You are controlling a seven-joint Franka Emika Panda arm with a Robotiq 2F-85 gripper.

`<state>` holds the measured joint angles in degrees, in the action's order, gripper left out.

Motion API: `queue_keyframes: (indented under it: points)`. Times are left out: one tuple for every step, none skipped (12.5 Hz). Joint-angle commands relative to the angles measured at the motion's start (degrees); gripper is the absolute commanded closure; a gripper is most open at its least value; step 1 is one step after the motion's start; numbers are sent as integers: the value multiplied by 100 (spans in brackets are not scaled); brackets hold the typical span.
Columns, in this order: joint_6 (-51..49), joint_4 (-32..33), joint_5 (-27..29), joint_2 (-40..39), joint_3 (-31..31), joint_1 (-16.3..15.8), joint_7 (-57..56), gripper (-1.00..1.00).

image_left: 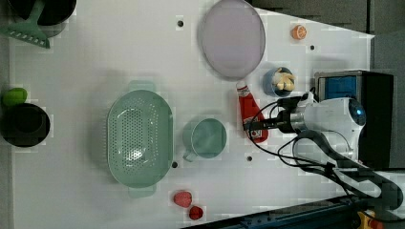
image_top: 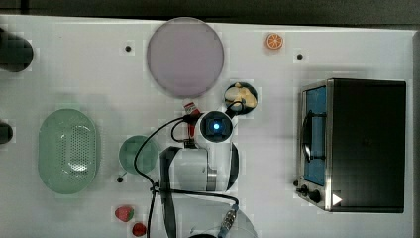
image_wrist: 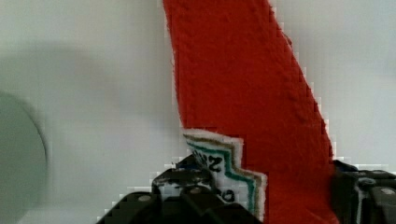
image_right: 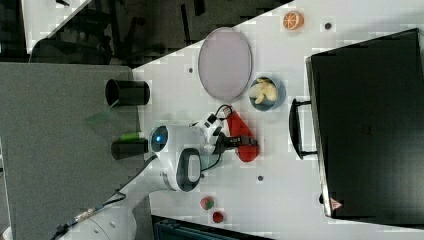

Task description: Pick Ketchup from the table and place it in strainer.

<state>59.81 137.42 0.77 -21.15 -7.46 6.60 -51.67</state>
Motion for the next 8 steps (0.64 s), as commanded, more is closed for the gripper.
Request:
queue_keyframes:
  points:
    - [-444,-260,-13,690,-52,-18,-183,-24]
    - [-843,-333,-11,956,-65,-19,-166,-24]
    - [-1286,-448,-7,1239,-82,-19,-137,-24]
    - [-1749,-601,-7,1526,-107,-19,-83,-24]
    - [-2268,-788,-6,1794,-133,-25,-46,-24]
    - [-2814,-1006,-4,2022,-171,-31,23,-24]
    - [-3330,-1226,3,2186,-231,-41,173,-24]
    - [-3764,-1436,22,2300,-317,-65,401,-24]
